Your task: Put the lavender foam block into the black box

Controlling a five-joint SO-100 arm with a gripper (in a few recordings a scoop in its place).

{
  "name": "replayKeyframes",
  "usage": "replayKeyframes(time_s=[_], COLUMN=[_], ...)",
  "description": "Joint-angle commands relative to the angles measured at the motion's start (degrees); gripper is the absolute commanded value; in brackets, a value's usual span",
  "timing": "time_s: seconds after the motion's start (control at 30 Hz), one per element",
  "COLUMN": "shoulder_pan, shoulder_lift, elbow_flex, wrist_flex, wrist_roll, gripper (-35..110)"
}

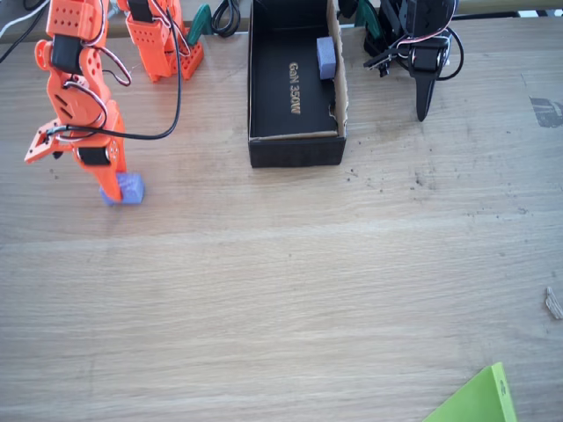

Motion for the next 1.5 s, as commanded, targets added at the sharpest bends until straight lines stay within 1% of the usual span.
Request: replayKeyframes(time_s=[0.0, 0.17, 0.27, 0.53, 0.77, 0.9, 1.0, 1.17, 1.27, 1.47], shoulder_pan=[-0.79, -2.02, -3.34, -7.47, -6.94, -9.14, -13.62, -24.52, -31.29, -44.47], shoulder_lift=[12.39, 32.34, 36.30, 40.96, 42.98, 43.68, 45.00, 45.97, 46.05, 45.18], elbow_flex=[1.85, 3.96, 4.31, 7.21, 8.00, 8.09, 8.09, 7.73, 7.91, 7.29], wrist_flex=[5.54, 16.35, 19.25, 18.37, 19.34, 19.60, 19.25, 16.26, 12.66, 9.58], wrist_roll=[-0.70, -2.46, -0.97, -0.35, -1.76, -0.79, 0.35, 1.49, -1.49, -5.89], gripper=[0, 0, 0, 0, 0, 0, 0, 0, 0, 0])
